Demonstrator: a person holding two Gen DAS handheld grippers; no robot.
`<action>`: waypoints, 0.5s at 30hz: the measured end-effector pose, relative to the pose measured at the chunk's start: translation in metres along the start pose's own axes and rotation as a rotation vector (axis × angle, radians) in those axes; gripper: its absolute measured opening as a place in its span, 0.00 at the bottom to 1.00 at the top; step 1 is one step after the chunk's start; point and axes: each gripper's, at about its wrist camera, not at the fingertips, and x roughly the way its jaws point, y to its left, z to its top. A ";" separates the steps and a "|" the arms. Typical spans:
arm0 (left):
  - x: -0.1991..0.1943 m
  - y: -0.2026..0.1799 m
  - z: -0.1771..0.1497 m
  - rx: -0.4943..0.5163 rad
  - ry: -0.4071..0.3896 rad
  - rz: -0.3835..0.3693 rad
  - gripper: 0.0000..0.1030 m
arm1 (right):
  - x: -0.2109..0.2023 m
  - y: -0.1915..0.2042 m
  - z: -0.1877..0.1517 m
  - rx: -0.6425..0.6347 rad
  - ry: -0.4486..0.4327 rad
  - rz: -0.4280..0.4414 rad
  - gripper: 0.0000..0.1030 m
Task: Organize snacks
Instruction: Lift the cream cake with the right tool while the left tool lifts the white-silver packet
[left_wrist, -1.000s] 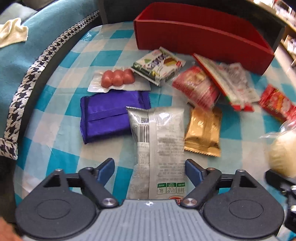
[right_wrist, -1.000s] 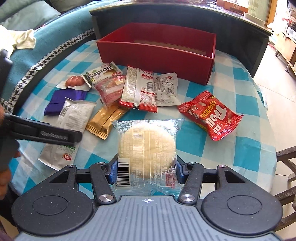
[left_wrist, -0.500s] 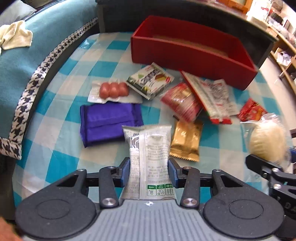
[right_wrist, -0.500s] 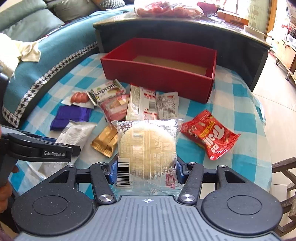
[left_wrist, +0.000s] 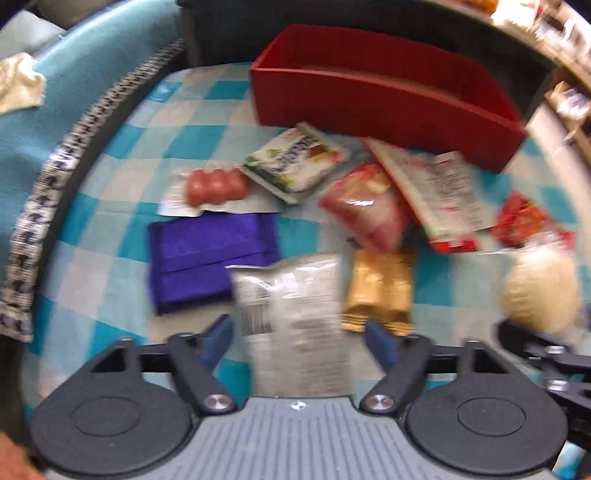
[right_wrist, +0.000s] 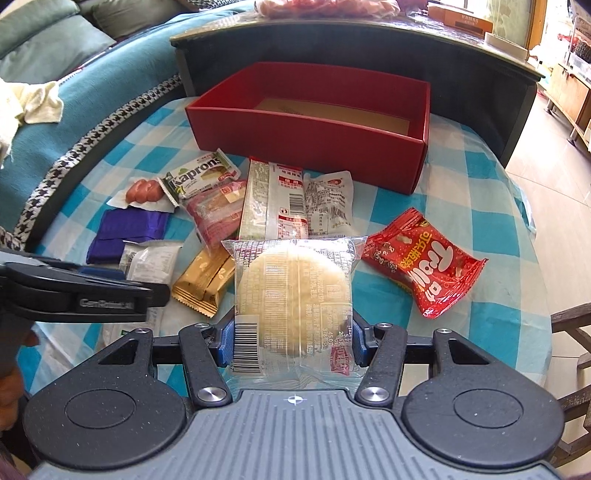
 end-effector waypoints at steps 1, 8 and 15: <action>-0.001 0.002 -0.001 -0.002 0.005 0.027 1.00 | 0.000 0.000 0.000 0.000 0.002 0.002 0.62; 0.017 0.011 -0.008 -0.070 0.093 -0.033 1.00 | 0.001 0.002 0.001 -0.015 0.002 0.020 0.62; 0.001 0.017 -0.009 -0.127 0.045 -0.098 0.71 | -0.006 0.000 0.003 -0.008 -0.026 0.019 0.62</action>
